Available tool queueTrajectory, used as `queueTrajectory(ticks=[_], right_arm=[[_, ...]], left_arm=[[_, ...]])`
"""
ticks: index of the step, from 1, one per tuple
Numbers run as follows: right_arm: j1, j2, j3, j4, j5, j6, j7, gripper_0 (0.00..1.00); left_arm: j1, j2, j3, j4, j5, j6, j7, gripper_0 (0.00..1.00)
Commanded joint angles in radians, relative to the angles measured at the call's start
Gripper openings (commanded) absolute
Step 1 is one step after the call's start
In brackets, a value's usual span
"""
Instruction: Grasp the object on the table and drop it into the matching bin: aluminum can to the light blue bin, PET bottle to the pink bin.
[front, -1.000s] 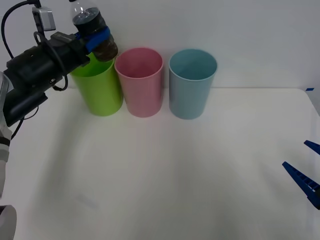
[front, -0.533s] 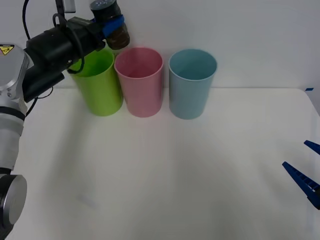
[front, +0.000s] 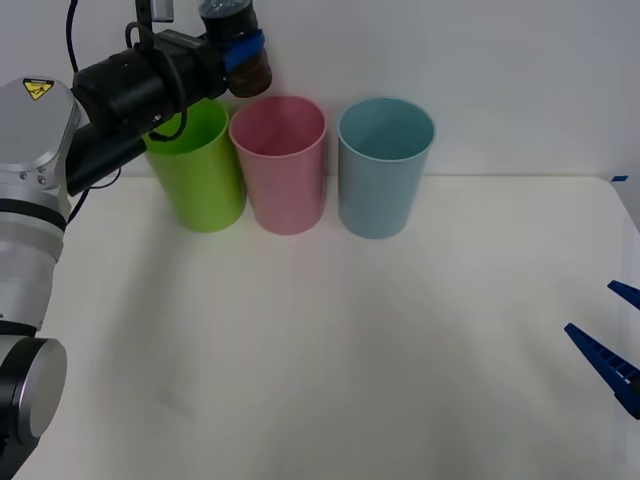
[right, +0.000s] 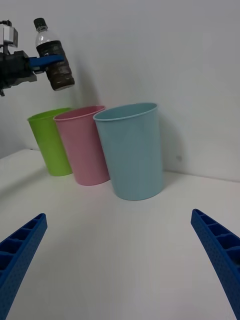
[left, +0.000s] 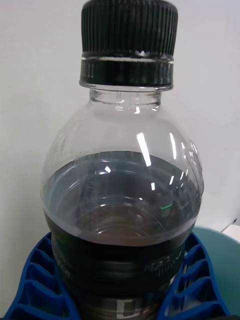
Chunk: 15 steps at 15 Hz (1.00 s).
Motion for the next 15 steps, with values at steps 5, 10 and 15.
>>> queueTrajectory(ticks=[5,10,15], right_arm=[[0.0,0.0,0.0,0.0,0.0,0.0,0.0,1.0],[0.0,0.0,0.0,0.0,0.0,0.0,0.0,1.0],[0.0,0.0,0.0,0.0,0.0,0.0,0.0,1.0]], left_arm=[[-0.008,0.0,-0.058,0.0,0.006,0.049,0.006,0.0],[-0.012,-0.011,-0.084,0.0,0.008,0.081,0.003,0.18],[-0.012,-0.015,-0.085,0.0,0.006,0.089,0.0,1.0]])
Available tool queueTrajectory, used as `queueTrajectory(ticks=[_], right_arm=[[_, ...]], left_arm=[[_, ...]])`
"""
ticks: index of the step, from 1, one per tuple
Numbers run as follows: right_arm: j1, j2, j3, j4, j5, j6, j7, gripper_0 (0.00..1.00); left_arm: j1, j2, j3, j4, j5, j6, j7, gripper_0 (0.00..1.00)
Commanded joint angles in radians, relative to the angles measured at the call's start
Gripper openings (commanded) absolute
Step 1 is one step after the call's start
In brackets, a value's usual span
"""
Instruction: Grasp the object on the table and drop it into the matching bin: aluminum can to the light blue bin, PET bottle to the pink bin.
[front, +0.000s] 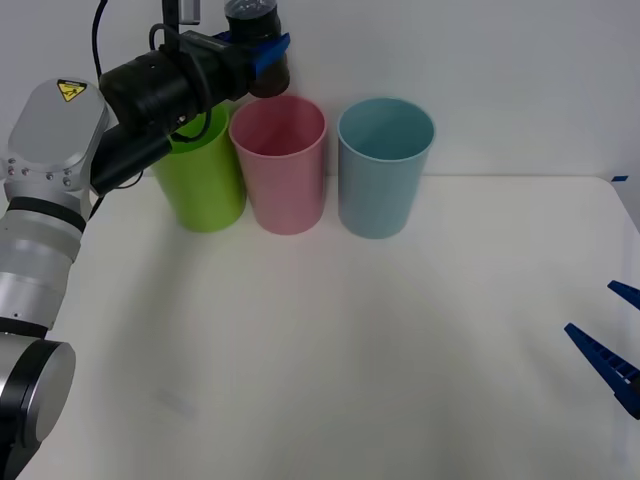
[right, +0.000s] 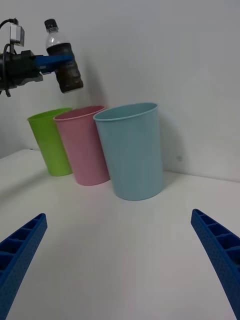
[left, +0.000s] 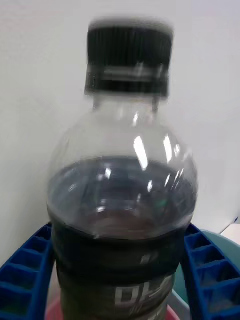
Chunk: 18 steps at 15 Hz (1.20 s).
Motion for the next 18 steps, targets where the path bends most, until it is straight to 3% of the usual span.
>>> queueTrajectory(ticks=[1,9,14,18], right_arm=[[0.0,0.0,0.0,0.0,0.0,0.0,0.0,1.0],[0.0,0.0,0.0,0.0,0.0,0.0,0.0,1.0],[0.0,0.0,0.0,0.0,0.0,0.0,0.0,1.0],[0.0,0.0,0.0,0.0,0.0,0.0,0.0,1.0]], left_arm=[[0.001,-0.002,0.0,0.0,0.0,0.002,0.004,1.0],[0.024,0.007,0.0,0.0,0.063,-0.01,-0.01,1.0],[0.102,0.075,0.002,-0.051,0.198,-0.068,-0.04,1.0],[0.239,0.113,0.031,-0.178,0.28,-0.08,-0.066,1.0]])
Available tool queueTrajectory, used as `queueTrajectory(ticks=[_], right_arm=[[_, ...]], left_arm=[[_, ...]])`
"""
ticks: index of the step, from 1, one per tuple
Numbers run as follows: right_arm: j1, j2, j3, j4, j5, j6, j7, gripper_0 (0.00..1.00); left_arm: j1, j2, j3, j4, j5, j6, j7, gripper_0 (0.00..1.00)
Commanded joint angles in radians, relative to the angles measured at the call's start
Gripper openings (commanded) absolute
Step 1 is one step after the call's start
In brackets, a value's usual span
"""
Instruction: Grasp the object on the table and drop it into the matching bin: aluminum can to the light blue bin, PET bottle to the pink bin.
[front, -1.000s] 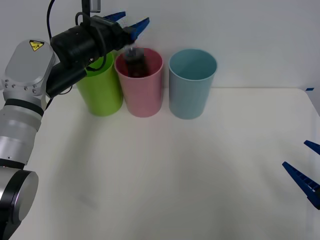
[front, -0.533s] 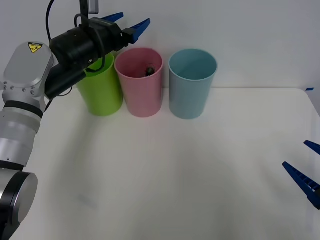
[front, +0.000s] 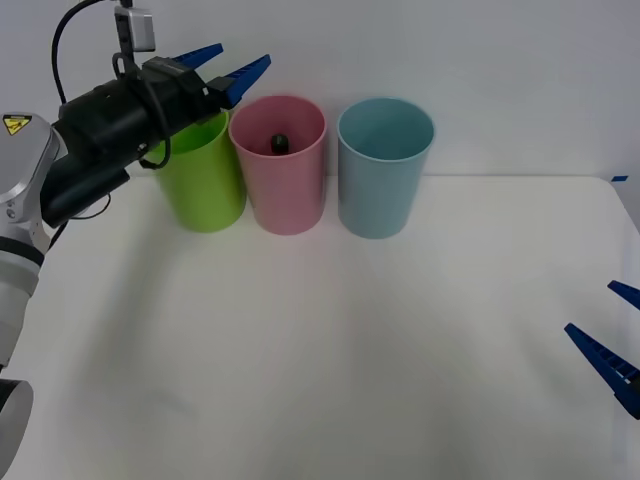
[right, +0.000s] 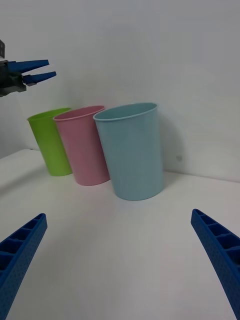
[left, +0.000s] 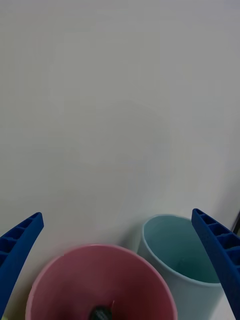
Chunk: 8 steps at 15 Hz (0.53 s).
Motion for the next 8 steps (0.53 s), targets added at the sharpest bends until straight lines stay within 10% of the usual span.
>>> queueTrajectory(ticks=[1,8], right_arm=[[0.0,0.0,0.0,0.0,0.0,0.0,0.0,1.0],[0.0,0.0,0.0,0.0,0.0,0.0,0.0,1.0]], left_arm=[[0.11,0.013,0.053,-0.098,0.025,-0.025,-0.016,1.0],[0.32,0.018,0.302,-0.187,0.025,-0.321,-0.06,1.0]])
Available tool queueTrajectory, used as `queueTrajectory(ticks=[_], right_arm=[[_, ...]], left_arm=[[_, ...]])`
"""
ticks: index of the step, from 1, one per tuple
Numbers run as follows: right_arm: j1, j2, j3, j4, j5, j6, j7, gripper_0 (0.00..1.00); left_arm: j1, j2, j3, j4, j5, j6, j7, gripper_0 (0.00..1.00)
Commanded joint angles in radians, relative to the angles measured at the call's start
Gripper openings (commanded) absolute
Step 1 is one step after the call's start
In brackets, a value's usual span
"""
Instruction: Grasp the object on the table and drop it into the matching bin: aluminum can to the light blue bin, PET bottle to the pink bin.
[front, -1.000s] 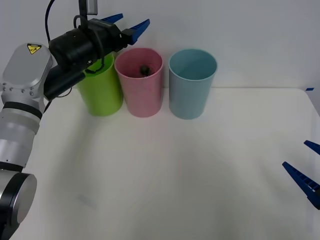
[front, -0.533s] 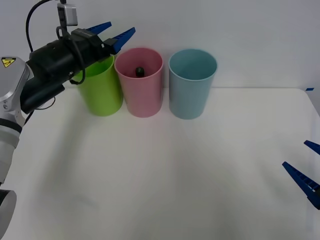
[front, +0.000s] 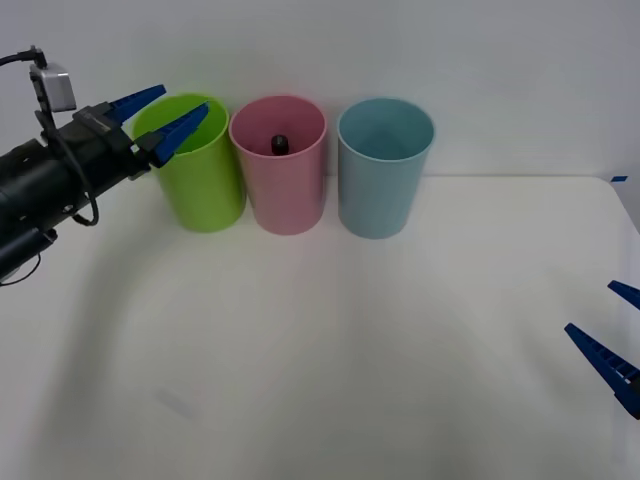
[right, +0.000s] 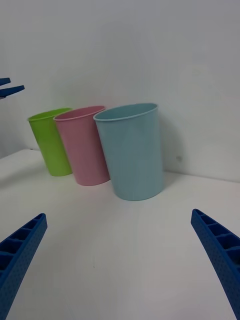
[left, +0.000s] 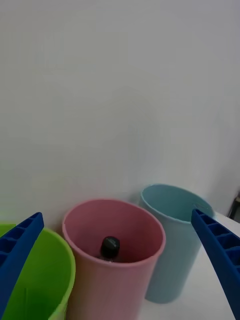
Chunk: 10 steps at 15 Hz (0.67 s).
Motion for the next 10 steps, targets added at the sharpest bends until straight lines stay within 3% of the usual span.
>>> queueTrajectory(ticks=[1,7,10], right_arm=[[0.0,0.0,0.0,0.0,0.0,0.0,0.0,1.0],[0.0,0.0,0.0,0.0,0.0,0.0,0.0,1.0],[0.0,0.0,0.0,0.0,0.0,0.0,0.0,1.0]], left_arm=[[0.079,0.009,0.109,-0.013,-0.001,-0.141,-0.023,1.0],[0.352,0.037,0.257,-0.194,0.001,-0.217,-0.065,1.0],[0.459,0.069,0.33,-0.199,0.01,-0.286,-0.14,1.0]])
